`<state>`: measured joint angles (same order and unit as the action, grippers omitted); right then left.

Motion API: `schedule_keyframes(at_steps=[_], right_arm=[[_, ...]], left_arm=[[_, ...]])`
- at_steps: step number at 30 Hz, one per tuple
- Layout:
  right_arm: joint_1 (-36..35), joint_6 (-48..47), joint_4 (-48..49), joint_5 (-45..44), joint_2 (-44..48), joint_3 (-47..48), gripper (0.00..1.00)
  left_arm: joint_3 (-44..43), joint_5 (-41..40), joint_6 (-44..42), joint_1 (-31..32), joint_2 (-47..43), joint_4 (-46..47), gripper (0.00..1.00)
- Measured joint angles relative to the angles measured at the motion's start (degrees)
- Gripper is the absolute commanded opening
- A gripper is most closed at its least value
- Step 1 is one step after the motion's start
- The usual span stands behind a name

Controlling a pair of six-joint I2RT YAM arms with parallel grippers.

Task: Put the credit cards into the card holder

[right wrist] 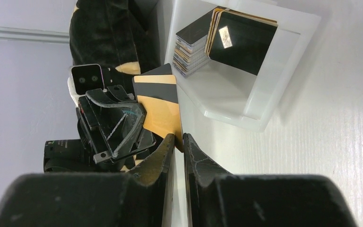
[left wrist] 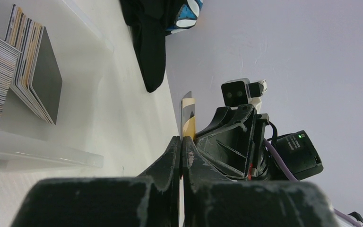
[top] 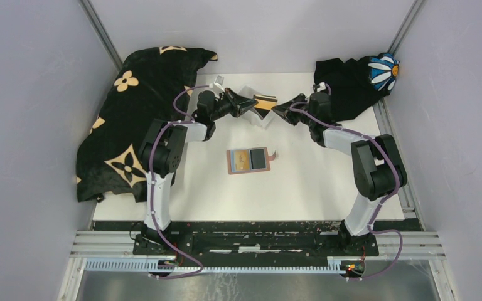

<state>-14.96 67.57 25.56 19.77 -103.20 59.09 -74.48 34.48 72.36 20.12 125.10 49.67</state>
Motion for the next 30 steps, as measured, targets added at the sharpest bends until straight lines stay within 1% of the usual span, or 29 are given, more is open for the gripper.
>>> schedule_keyframes(at_steps=[12,18,22,23,26,27,30], right_arm=[[0.48,-0.17,-1.07,0.28,0.00,0.00,0.22],[0.66,-0.26,-1.11,0.79,0.00,0.00,0.17],[0.81,-0.35,-1.03,0.83,-0.28,0.04,0.16],[0.83,-0.35,-1.03,0.87,-0.55,0.13,0.18],[0.83,-0.33,-0.98,0.98,-1.49,0.37,0.30],[0.83,-0.42,-1.09,0.98,-1.73,0.35,0.33],[0.83,-0.76,-1.40,0.92,-1.88,0.35,0.35]], left_arm=[[-1.14,-0.44,-0.04,-0.31,1.18,-0.46,0.03],[-1.64,-1.25,-0.04,-0.55,1.95,-0.74,0.03],[-1.66,-1.36,-0.04,-0.66,2.10,-0.79,0.03],[-1.66,-1.36,-0.04,-0.66,2.10,-0.79,0.03],[-1.66,-1.36,-0.04,-0.68,2.10,-0.76,0.03],[-1.66,-1.36,-0.04,-0.68,2.10,-0.74,0.03],[-1.66,-1.33,-0.04,-0.70,2.10,-0.74,0.03]])
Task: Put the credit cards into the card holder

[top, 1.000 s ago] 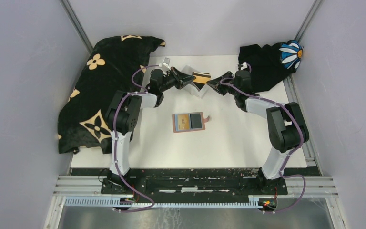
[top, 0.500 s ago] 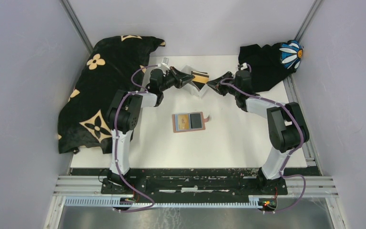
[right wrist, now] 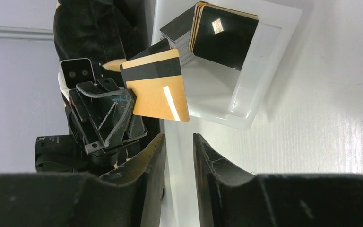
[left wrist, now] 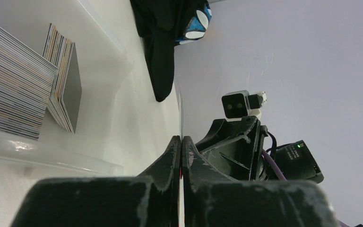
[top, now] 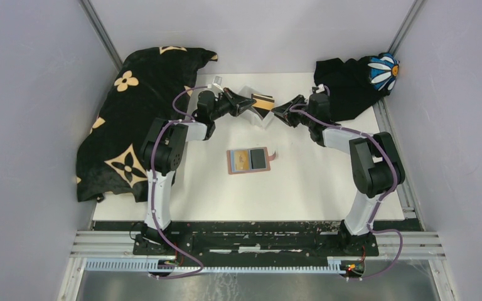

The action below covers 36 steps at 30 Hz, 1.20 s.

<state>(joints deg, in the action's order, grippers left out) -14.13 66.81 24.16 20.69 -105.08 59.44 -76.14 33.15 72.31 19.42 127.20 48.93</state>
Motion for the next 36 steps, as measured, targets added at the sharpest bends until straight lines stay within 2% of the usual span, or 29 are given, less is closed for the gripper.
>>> schedule_keyframes(at_steps=[16,36], right_arm=[[0.04,-0.11,0.52,0.02,-3.61,1.51,0.33],[0.07,1.16,2.16,0.31,-3.76,2.38,0.32]], left_arm=[[0.00,0.11,0.02,-0.13,0.00,0.48,0.03],[0.02,0.13,0.00,-0.22,0.07,0.87,0.03]])
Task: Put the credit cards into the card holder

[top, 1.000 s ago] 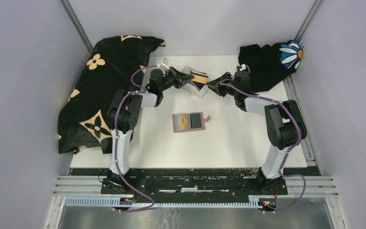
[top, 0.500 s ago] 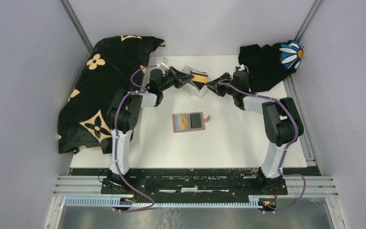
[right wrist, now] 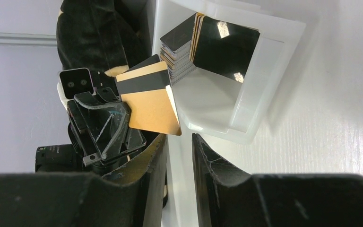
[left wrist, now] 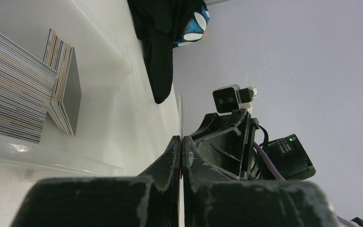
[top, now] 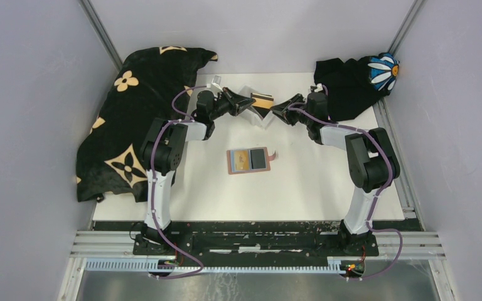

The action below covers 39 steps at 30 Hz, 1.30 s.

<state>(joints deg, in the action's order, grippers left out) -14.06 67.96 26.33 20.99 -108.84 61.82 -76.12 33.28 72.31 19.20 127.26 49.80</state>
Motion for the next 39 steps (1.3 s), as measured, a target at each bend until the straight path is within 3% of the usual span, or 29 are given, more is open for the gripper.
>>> schedule_keyframes(at_steps=[9,31,39], right_arm=[[0.11,1.01,1.36,0.02,0.00,0.00,0.30],[0.48,3.45,4.07,1.01,-1.77,0.74,0.10],[0.66,4.44,5.81,1.11,-1.81,0.85,0.09]], left_arm=[[0.00,0.07,0.02,0.00,0.22,0.04,0.03],[0.00,0.04,0.02,-0.24,0.33,0.35,0.05],[0.00,-0.02,0.02,-0.39,0.66,0.39,0.06]])
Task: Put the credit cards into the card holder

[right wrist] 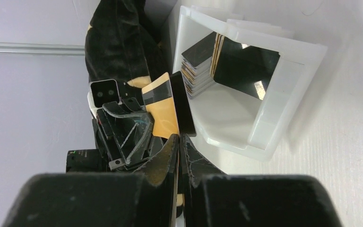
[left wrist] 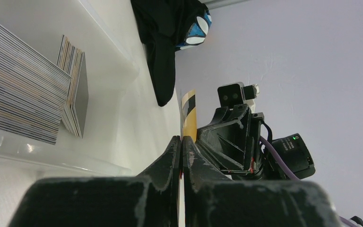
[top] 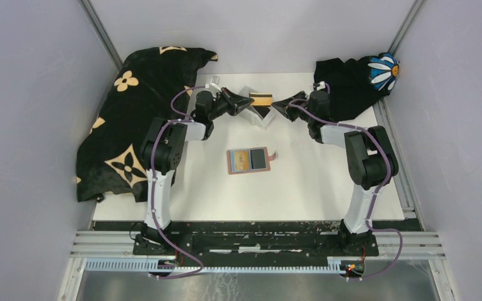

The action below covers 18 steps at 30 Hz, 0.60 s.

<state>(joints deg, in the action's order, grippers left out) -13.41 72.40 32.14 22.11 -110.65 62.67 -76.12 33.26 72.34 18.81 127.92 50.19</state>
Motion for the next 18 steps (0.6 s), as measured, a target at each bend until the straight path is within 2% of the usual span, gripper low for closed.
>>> schedule_keyframes(at_steps=[18], right_arm=[[0.24,1.92,2.45,0.96,-3.72,2.82,0.12]], left_arm=[[-0.96,0.04,-0.04,-0.39,0.98,-0.39,0.03]])
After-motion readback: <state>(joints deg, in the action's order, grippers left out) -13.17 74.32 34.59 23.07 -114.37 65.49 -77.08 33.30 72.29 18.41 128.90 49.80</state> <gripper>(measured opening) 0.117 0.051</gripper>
